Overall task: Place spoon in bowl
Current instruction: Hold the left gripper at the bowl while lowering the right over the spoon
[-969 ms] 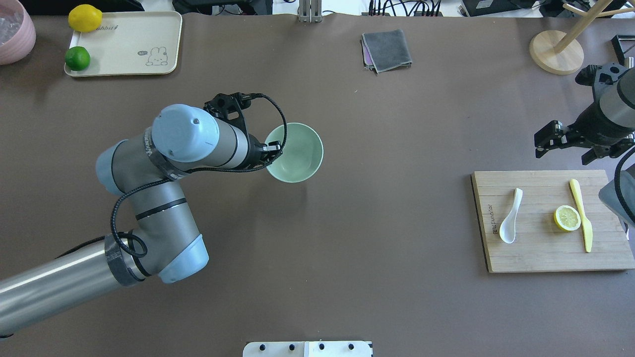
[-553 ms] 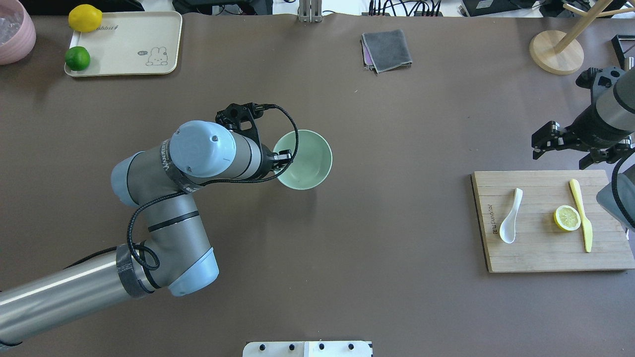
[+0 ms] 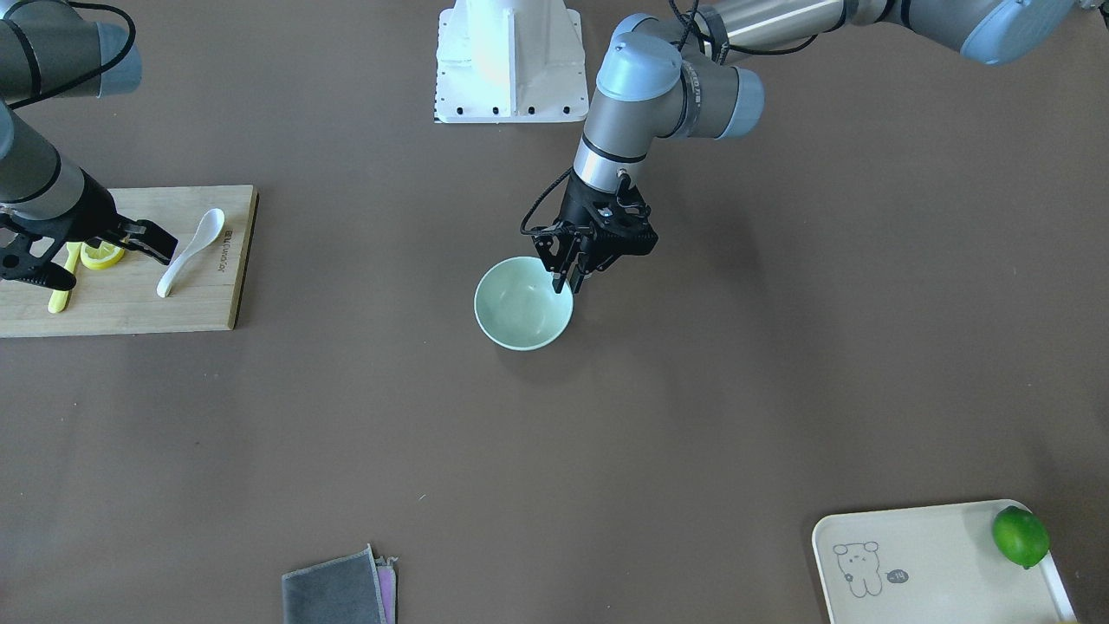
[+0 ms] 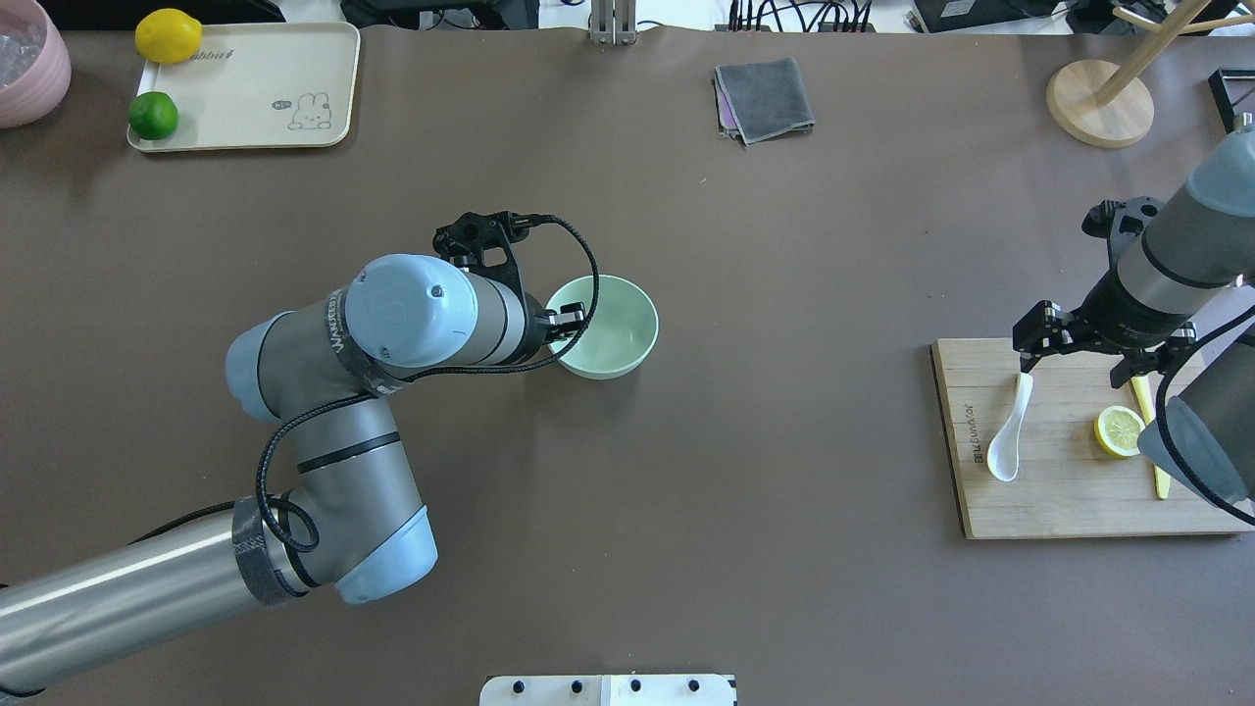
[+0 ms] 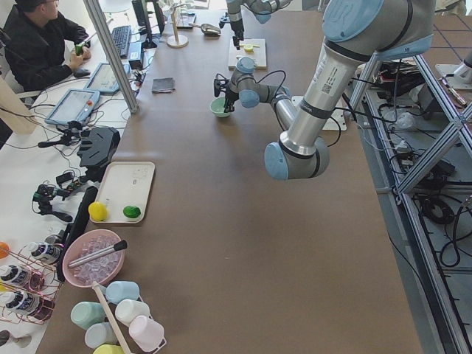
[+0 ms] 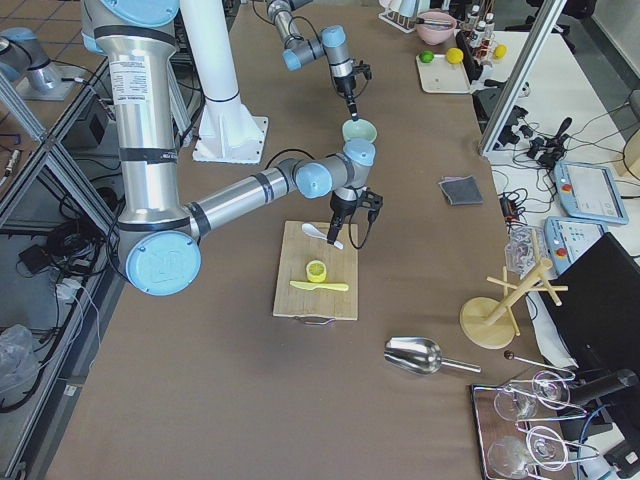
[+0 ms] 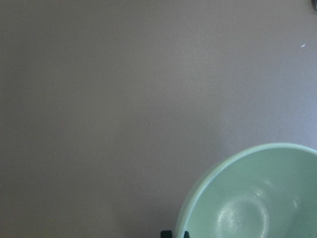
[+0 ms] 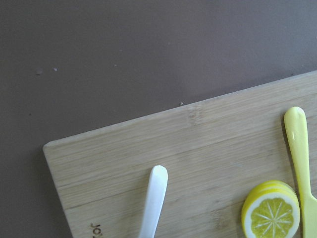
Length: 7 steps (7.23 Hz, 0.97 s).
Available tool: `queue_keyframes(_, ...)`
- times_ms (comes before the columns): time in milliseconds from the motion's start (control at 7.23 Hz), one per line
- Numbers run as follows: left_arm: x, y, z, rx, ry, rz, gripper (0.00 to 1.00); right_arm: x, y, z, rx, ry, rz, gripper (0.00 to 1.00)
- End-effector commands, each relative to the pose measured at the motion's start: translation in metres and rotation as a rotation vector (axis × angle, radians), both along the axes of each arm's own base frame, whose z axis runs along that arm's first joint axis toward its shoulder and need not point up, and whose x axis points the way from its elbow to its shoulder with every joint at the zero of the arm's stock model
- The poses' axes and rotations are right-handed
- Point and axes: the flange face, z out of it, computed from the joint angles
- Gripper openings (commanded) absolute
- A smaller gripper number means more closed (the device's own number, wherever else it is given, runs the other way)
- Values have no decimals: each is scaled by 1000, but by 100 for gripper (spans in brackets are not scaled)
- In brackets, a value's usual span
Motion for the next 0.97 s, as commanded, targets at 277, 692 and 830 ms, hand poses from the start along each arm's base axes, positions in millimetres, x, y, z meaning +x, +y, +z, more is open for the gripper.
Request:
queue_keyframes(277,-27,-10,-9,8,-10,-39,97,-21,5,18,-29,24,-37,100)
queue_keyframes(692,-35,-4,-18,-2,-31,-35,97,-36,10,19,-47,37,-35,100)
queue_keyframes(830,-35,-4,-18,0,-32,-35,97,-40,6,10,-37,27,-36,100)
